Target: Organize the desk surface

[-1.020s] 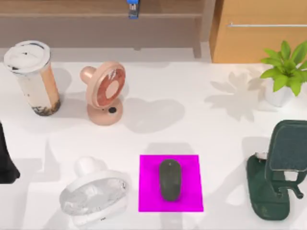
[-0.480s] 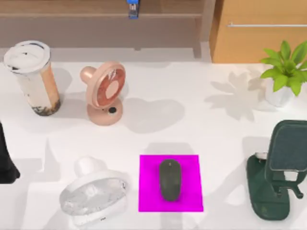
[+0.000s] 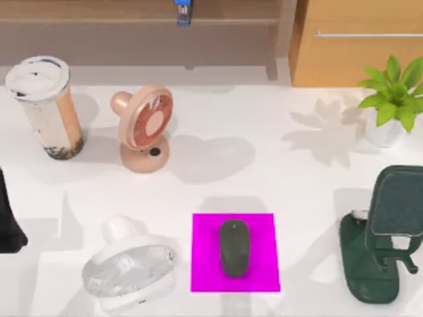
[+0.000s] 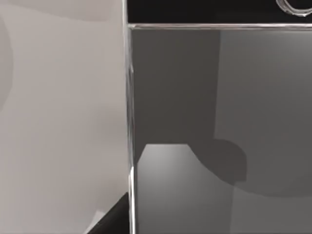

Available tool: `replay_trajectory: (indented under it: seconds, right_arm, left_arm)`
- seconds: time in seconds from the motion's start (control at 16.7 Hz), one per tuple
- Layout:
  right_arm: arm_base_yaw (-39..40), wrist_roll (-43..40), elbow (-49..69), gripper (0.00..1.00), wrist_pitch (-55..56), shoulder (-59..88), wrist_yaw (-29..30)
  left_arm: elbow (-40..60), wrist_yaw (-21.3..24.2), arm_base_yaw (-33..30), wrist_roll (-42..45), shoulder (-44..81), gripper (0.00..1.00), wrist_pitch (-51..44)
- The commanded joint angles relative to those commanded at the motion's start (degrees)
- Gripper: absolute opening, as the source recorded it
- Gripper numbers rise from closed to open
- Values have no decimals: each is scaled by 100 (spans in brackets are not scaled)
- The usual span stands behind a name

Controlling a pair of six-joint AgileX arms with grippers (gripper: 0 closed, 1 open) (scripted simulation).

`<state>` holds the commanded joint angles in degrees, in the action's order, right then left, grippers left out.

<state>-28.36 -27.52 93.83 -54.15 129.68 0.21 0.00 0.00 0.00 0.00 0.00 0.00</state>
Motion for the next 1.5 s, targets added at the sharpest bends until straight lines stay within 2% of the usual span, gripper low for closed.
replay_trajectory:
  seconds: [0.66, 1.08, 1.26, 1.5]
  right_arm:
    - [4, 10, 342, 0, -585, -282, -28]
    - [112, 141, 329, 0, -567, -402, 65]
    - [601, 604, 245, 0, -471, -917, 422]
    - [1859, 1652, -70, 0, -281, -2135, 1159]
  left_arm:
    - [0, 0, 0, 0, 0, 100, 0]
    - [0, 0, 0, 0, 0, 100, 0]
    - [0, 0, 0, 0, 0, 100, 0]
    - [0, 0, 0, 0, 0, 100, 0]
